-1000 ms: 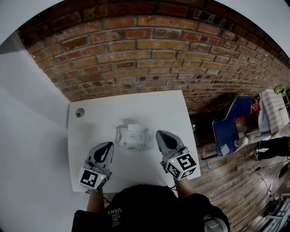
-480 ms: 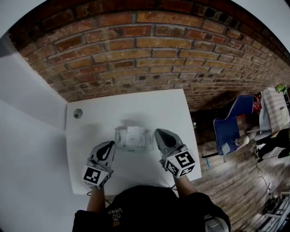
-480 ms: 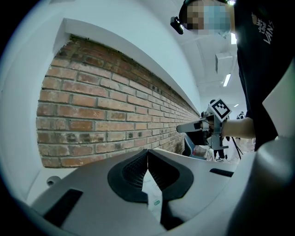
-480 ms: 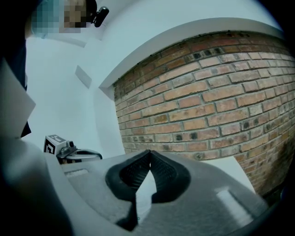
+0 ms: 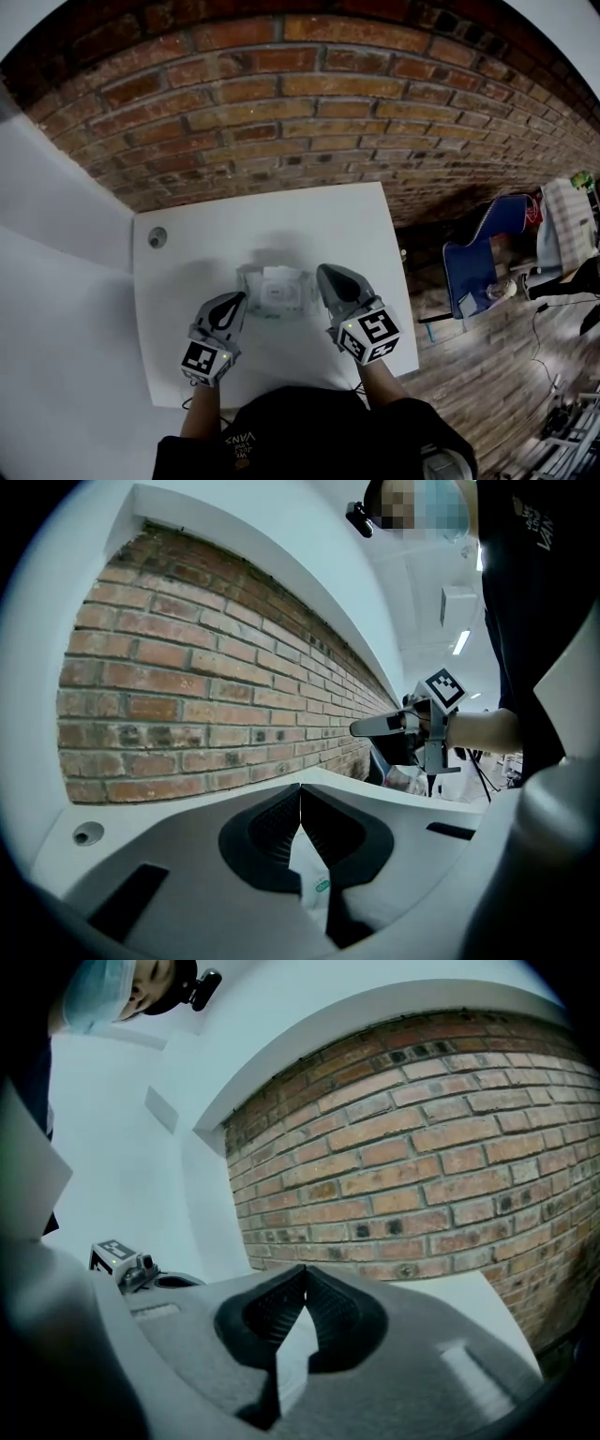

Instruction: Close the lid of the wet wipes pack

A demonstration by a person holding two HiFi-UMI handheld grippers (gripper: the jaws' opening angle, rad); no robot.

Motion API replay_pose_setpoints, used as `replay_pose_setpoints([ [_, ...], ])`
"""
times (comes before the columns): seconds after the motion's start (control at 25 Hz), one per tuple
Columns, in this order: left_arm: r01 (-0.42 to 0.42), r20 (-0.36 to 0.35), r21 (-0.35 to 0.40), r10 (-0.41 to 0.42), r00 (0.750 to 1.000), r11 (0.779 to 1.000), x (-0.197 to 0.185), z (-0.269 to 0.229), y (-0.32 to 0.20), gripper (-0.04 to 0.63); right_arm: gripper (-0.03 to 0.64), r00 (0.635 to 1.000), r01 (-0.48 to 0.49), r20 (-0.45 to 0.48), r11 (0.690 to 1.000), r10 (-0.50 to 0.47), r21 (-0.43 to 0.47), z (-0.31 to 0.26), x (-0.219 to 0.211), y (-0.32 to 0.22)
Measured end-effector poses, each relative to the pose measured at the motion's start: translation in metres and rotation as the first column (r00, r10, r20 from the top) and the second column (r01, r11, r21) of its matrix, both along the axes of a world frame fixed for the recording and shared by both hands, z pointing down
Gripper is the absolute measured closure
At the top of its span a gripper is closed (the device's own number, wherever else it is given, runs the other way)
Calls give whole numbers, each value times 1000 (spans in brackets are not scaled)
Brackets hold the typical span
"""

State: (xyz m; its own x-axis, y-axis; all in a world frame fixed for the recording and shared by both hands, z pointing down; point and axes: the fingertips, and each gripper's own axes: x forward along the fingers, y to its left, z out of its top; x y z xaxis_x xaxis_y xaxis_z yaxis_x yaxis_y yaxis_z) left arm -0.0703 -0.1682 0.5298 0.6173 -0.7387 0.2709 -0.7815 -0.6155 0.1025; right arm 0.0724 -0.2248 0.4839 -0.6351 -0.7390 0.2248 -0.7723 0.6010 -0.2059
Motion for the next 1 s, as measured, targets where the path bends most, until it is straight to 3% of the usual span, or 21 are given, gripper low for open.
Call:
replay_pose_setpoints([
  [0.16, -52, 47, 35, 50, 998, 998, -1, 23, -4, 597, 618, 1000, 2, -6, 1000, -2, -14, 9, -2, -6],
  [1.0, -80, 53, -128, 87, 995, 989, 11, 85, -8, 597, 618, 999, 28, -19, 997, -30, -75, 44, -21, -27],
])
